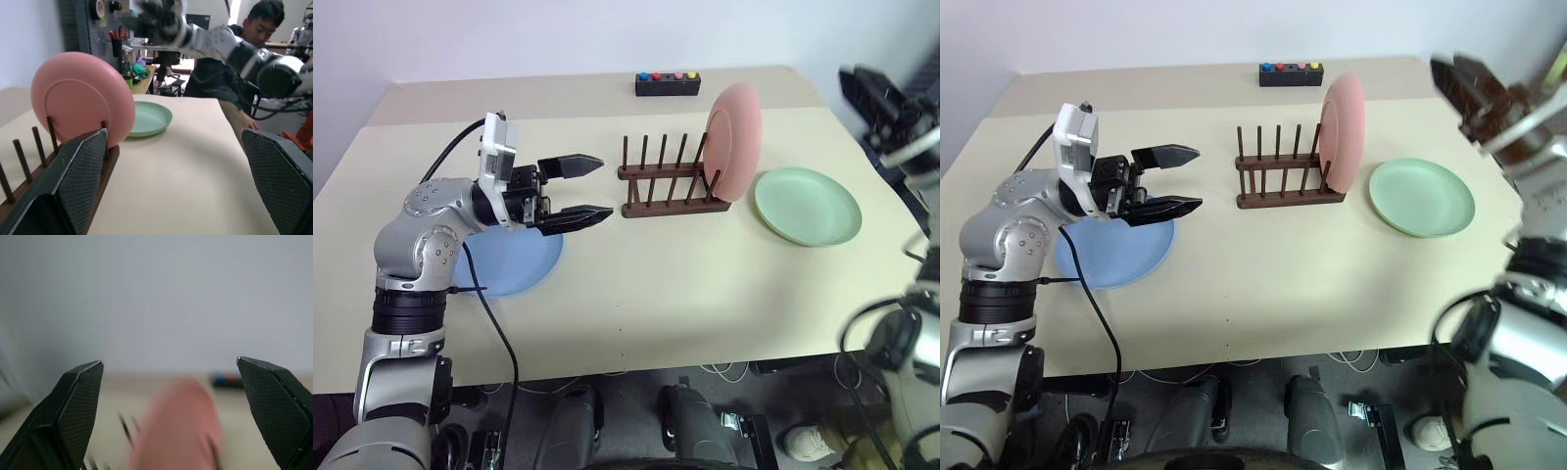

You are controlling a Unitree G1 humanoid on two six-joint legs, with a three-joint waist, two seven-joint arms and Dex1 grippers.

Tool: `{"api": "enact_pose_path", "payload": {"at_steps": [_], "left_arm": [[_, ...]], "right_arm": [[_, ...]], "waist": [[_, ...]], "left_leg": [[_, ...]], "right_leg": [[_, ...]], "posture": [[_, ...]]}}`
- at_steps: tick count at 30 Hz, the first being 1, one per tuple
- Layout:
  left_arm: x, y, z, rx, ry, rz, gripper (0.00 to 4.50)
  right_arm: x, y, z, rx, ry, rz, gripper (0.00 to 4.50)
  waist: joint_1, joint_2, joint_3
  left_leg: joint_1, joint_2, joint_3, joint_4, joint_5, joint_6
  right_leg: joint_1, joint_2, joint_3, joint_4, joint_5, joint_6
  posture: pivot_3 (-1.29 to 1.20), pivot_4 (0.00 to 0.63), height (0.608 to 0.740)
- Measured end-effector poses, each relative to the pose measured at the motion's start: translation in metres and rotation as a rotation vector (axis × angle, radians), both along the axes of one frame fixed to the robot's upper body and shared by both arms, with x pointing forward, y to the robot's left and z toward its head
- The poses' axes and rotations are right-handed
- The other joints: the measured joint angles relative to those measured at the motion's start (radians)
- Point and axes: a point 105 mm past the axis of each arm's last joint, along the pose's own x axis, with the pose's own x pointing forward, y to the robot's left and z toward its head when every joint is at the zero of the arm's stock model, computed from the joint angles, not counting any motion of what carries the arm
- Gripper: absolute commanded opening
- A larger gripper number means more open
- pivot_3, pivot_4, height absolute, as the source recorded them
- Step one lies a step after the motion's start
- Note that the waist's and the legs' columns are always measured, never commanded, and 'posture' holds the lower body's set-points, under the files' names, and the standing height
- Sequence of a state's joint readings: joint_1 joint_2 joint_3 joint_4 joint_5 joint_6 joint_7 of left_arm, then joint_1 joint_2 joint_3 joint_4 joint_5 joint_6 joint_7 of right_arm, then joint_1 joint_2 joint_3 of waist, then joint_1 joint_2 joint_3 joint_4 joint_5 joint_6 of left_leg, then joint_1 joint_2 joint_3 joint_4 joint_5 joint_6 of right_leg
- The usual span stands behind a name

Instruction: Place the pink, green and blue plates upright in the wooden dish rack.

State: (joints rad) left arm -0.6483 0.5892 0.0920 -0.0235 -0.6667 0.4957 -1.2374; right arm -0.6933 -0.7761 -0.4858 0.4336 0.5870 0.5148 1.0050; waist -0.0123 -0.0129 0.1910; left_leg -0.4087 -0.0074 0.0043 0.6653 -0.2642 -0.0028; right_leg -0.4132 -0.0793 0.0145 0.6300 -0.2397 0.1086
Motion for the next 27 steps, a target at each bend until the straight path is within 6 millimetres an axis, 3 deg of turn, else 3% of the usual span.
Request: {"api": "enact_pose_path", "payload": {"at_steps": [6,10,16,21,24,27], "left_arm": [[0.0,-0.002,-0.002,0.002,0.005,-0.012,4.5],[0.002,-0.009,-0.003,0.003,0.011,-0.044,4.5],[0.005,-0.009,-0.005,0.013,0.012,-0.049,4.5],[0.004,-0.008,-0.005,0.019,0.01,-0.045,4.5],[0.001,-0.007,-0.005,0.034,0.003,-0.043,4.5],[-0.001,-0.005,-0.008,0.046,0.013,-0.043,4.5]], "right_arm": [[-0.027,-0.008,-0.063,-0.494,0.216,-0.073,4.46],[-0.03,-0.003,-0.076,-0.558,0.254,-0.072,4.46],[-0.027,-0.005,-0.126,-0.693,0.428,-0.07,4.46],[-0.019,-0.01,-0.141,-0.726,0.491,-0.087,4.46],[-0.011,-0.017,-0.141,-0.711,0.514,-0.119,3.66],[-0.009,-0.02,-0.145,-0.712,0.54,-0.121,2.14]], "waist": [[-0.006,0.001,0.0],[-0.002,0.001,0.0],[-0.001,0.001,0.0],[-0.002,0.001,0.0],[-0.003,0.001,0.0],[-0.002,0.001,0.0]], "left_leg": [[0.001,0.0,0.002,0.0,0.0,0.0],[0.002,0.001,0.002,0.001,0.0,0.0],[0.001,0.0,0.002,0.001,0.0,0.0],[0.001,0.0,0.002,0.001,0.0,0.0],[0.001,0.001,0.002,0.001,0.0,0.0],[0.001,0.001,0.002,0.001,0.0,0.0]], "right_leg": [[0.0,0.0,0.002,0.001,0.0,0.0],[0.0,0.001,0.002,0.0,0.0,0.0],[0.0,0.001,0.002,0.0,0.0,0.0],[0.0,0.001,0.002,0.0,0.0,0.0],[0.0,0.001,0.002,0.0,0.0,0.0],[0.0,0.001,0.002,0.0,0.0,0.0]], "posture": [[0.0,0.15,0.74],[0.0,0.15,0.74],[0.0,0.15,0.74],[0.0,0.15,0.74],[0.0,0.15,0.74],[0.0,0.15,0.74]]}}
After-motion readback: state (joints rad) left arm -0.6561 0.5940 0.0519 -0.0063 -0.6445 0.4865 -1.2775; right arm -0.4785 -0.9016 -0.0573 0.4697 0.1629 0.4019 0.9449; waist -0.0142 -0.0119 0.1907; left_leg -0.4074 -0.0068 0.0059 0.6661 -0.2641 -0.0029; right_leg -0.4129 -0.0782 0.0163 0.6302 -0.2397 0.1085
